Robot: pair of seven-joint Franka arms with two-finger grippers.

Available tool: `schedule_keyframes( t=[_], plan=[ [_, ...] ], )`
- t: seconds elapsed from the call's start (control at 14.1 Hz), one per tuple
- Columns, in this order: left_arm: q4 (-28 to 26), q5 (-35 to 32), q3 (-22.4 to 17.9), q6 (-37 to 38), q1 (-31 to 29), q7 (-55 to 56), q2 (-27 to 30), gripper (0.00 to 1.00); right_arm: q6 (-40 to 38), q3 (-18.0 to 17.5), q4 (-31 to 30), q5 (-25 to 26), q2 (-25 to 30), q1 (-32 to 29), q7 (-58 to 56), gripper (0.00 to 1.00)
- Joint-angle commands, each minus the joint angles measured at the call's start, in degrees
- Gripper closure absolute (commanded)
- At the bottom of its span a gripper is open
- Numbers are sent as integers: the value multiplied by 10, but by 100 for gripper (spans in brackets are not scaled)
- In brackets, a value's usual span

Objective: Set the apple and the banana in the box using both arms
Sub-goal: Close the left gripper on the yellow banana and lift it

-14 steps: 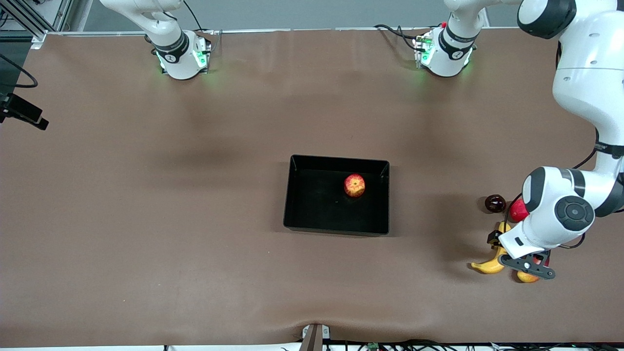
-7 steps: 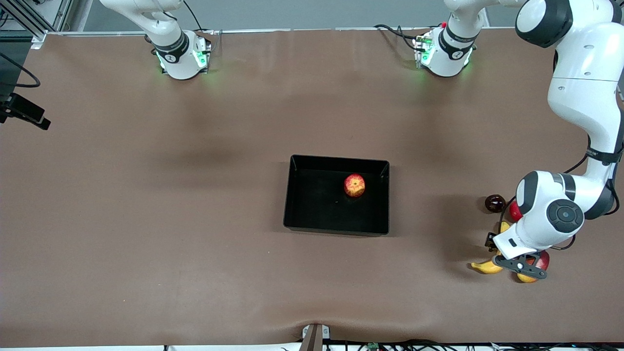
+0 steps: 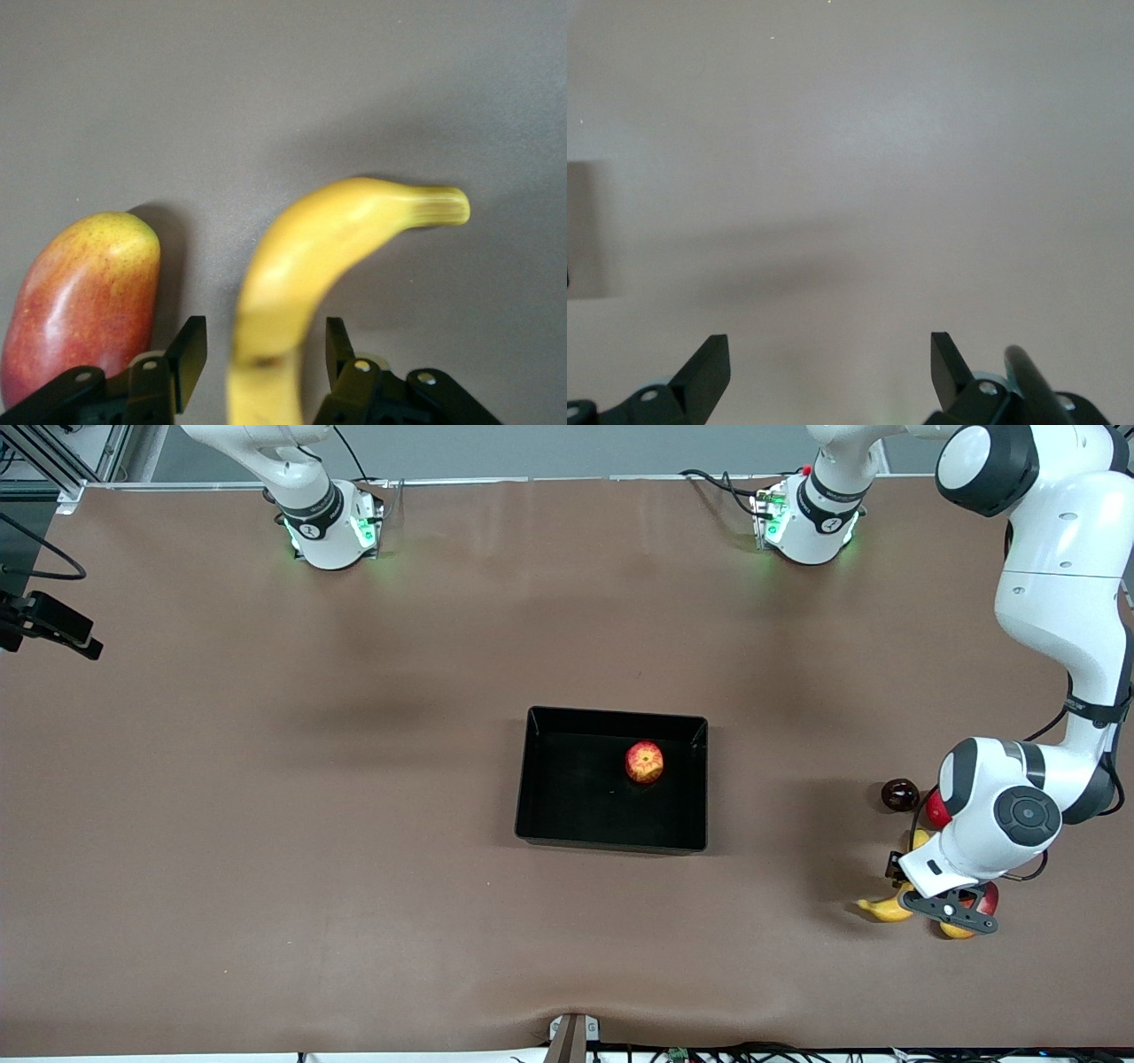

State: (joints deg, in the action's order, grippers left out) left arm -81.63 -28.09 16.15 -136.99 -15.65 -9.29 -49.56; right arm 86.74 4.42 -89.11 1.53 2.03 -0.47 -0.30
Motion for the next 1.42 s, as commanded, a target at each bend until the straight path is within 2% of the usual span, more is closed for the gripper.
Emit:
schedule_keyframes(
  t=[0.0, 0.21, 0.36, 0.43, 0.64, 0.71, 0.85, 1.0, 1.35],
  plan=[
    [5, -14, -5, -6, 4, -18, 0, 35, -9, -2, 6, 13, -1, -2, -21, 0],
    [5, -14, -5, -6, 5, -18, -7, 40, -18, -1, 7, 13, -1, -4, -18, 0],
    [5, -13, -5, -7, 5, -18, -16, 50, -19, 0, 7, 13, -1, -6, -18, 0],
    [5, -13, -5, -8, 7, -18, -18, 58, -19, -1, 7, 13, -1, -5, -17, 0],
    [6, -12, -4, -12, 10, -19, -12, 94, -19, -1, 8, 13, -1, -5, -17, 0],
    [6, -13, 1, -11, 9, -18, -5, 100, -19, -1, 7, 13, -1, -7, -17, 0],
    [4, -10, 11, 1, 20, -16, 17, 100, -19, 0, 7, 12, -1, -9, -16, 0],
    [5, -5, 32, 48, 32, -9, 40, 100, -19, 0, 8, 11, -1, -8, -17, 0],
    [5, -7, 131, 145, 34, 136, 81, 100, -19, 0, 8, 8, -1, -10, -16, 0]
  ],
)
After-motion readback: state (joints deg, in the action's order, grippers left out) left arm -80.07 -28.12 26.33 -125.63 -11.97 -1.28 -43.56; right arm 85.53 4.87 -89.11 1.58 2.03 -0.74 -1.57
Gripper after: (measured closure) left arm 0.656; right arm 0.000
